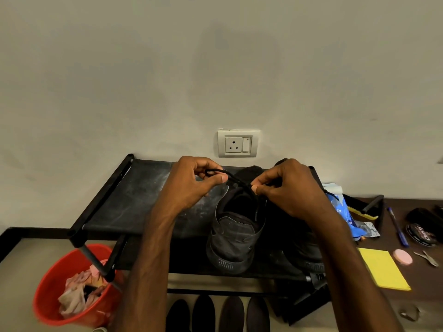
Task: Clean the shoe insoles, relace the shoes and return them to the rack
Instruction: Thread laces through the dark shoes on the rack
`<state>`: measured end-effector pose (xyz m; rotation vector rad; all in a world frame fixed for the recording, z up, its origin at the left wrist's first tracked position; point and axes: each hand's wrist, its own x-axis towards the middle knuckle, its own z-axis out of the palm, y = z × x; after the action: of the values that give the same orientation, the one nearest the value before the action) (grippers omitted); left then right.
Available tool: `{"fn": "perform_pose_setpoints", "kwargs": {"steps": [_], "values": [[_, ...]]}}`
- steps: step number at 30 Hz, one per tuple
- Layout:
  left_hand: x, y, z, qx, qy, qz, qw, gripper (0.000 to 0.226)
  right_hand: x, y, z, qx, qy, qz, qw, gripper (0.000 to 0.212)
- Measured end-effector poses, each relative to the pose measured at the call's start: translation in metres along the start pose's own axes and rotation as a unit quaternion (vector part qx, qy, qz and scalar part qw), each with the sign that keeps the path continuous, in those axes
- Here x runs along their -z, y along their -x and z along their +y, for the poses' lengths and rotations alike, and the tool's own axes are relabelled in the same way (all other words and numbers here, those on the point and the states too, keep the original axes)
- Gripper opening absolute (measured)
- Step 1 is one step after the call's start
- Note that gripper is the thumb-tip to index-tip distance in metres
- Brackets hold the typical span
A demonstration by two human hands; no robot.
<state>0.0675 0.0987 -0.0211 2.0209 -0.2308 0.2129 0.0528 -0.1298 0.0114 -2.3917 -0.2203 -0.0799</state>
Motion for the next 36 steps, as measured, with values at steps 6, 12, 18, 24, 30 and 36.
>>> {"fn": "perform_pose_setpoints", "kwargs": {"steps": [6, 12, 18, 24, 30, 36], "values": [[0.012, 0.002, 0.002, 0.009, -0.022, -0.046, 0.999, 0.024, 0.007, 0.003, 0.0, 0.008, -0.014, -0.045, 0.999, 0.011], [0.018, 0.004, 0.013, -0.022, -0.107, -0.09, 0.99, 0.094, 0.009, 0.008, -0.005, 0.001, -0.028, -0.072, 0.997, 0.022], [-0.011, -0.003, 0.021, -0.091, -0.072, -0.18, 0.977, 0.043, 0.013, 0.007, -0.001, 0.002, -0.031, -0.056, 0.998, 0.016], [-0.013, -0.004, 0.011, -0.068, -0.018, -0.174, 0.982, 0.027, 0.009, 0.005, 0.004, -0.016, -0.061, -0.014, 0.998, 0.014], [-0.002, -0.002, 0.007, -0.043, 0.026, -0.151, 0.987, 0.026, 0.007, 0.003, 0.004, -0.013, -0.035, -0.009, 0.999, 0.015], [-0.005, -0.002, 0.006, -0.055, 0.031, -0.07, 0.996, 0.019, 0.007, 0.004, 0.003, -0.016, -0.041, 0.005, 0.999, 0.012]]}}
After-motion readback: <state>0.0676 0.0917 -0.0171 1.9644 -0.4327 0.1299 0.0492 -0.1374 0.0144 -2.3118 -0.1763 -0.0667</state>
